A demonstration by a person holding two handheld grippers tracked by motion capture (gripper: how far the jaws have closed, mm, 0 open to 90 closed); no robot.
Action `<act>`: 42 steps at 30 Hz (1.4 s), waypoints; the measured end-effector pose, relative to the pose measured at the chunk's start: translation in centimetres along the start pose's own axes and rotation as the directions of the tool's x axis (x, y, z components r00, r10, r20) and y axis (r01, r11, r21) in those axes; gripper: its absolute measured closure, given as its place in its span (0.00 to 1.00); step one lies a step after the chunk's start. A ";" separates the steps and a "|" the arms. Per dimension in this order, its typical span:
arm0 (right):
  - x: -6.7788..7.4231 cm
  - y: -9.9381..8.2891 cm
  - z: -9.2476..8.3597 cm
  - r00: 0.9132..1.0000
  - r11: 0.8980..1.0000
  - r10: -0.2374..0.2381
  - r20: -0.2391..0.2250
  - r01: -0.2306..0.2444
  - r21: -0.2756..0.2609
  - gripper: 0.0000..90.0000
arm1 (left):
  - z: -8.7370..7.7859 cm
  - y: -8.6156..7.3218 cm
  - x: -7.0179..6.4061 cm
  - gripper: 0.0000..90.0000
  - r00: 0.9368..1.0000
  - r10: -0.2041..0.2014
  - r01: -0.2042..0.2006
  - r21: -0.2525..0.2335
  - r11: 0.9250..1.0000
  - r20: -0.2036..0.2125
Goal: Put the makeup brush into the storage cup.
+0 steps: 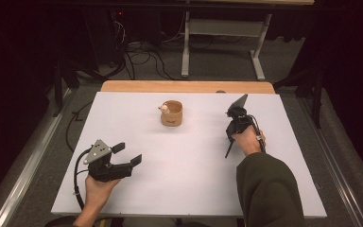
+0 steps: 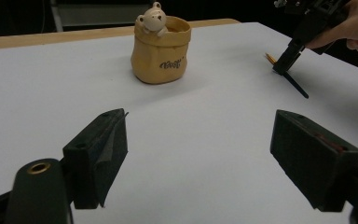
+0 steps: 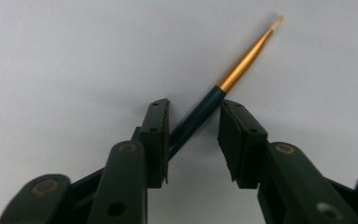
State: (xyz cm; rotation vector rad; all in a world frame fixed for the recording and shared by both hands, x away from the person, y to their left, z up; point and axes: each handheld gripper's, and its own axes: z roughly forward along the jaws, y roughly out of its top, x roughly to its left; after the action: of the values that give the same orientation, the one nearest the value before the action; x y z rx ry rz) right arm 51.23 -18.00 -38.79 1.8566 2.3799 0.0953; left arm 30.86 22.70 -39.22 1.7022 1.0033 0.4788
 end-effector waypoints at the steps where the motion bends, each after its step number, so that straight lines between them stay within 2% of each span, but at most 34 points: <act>1: 0.0 0.0 0.0 1.000 1.000 -0.004 0.002 0.004 0.002 0.78 | 0.0 0.0 0.0 0.22 1.000 0.000 0.000 0.000 1.000 0.000; 4: 0.1 -0.1 0.0 1.000 1.000 -0.014 0.002 0.014 -0.001 0.81 | 0.4 0.0 0.0 0.22 1.000 -0.006 0.005 0.016 1.000 0.012; 10: 0.0 -0.2 0.0 1.000 1.000 -0.023 -0.006 0.023 -0.007 0.85 | 0.3 -0.1 -0.1 0.22 1.000 0.004 -0.004 0.013 1.000 0.010; 14: 0.0 -0.1 0.0 0.999 0.999 -0.032 0.000 0.032 -0.002 0.89 | 0.2 -0.1 0.1 0.22 1.000 -0.007 0.007 0.007 1.000 0.010; 17: -0.2 -0.2 0.1 0.999 0.999 -0.041 -0.020 0.041 -0.001 0.93 | 0.6 -0.1 0.1 0.23 0.999 -0.011 0.010 0.030 0.999 0.039; 21: -0.4 -0.2 0.1 0.998 0.999 -0.052 -0.037 0.051 -0.010 0.94 | 0.9 -0.1 -0.3 0.23 0.999 0.008 -0.010 0.037 0.999 0.049; 24: -0.2 -0.3 0.1 0.997 0.997 -0.073 -0.017 0.072 -0.013 0.95 | 0.9 -0.1 -0.3 0.23 0.999 0.013 -0.014 0.033 0.999 0.048; 33: -0.1 -0.3 0.0 0.994 0.994 -0.109 -0.009 0.108 -0.028 0.95 | 0.9 0.0 -0.1 0.22 0.999 0.007 -0.008 0.027 1.000 0.042; 42: -0.4 -0.5 -0.4 0.994 0.993 -0.108 -0.010 0.107 -0.057 0.95 | 0.9 0.0 -0.2 0.23 0.999 0.016 -0.017 0.027 1.000 0.037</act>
State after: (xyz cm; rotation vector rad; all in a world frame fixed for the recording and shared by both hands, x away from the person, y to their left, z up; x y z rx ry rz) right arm 50.84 -18.53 -38.44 1.7057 2.4539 0.1629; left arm 31.41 21.97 -39.57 1.7385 0.9737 0.4451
